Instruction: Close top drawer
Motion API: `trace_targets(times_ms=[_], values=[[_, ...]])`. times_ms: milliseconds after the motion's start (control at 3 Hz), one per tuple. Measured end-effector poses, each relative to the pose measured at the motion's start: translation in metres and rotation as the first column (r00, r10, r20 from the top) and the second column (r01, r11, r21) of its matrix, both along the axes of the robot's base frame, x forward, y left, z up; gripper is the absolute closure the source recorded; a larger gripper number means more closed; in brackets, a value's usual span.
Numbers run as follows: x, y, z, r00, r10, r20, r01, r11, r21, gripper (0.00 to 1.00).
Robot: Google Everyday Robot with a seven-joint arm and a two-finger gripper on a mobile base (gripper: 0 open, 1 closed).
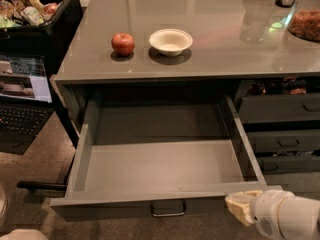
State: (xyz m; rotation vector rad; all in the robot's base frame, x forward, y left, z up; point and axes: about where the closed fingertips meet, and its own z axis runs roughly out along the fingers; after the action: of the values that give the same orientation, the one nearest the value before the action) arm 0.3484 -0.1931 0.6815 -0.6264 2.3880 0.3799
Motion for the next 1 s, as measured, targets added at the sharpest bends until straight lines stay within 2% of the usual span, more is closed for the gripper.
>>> trace_targets(times_ms=[333, 1000], values=[[-0.004, -0.004, -0.019, 0.9989, -0.047, -0.006, 0.047, 0.999, 0.028, 1.00], [0.009, -0.001, -0.036, 0.9975, -0.070, -0.010, 0.070, 0.996, 0.053, 1.00]])
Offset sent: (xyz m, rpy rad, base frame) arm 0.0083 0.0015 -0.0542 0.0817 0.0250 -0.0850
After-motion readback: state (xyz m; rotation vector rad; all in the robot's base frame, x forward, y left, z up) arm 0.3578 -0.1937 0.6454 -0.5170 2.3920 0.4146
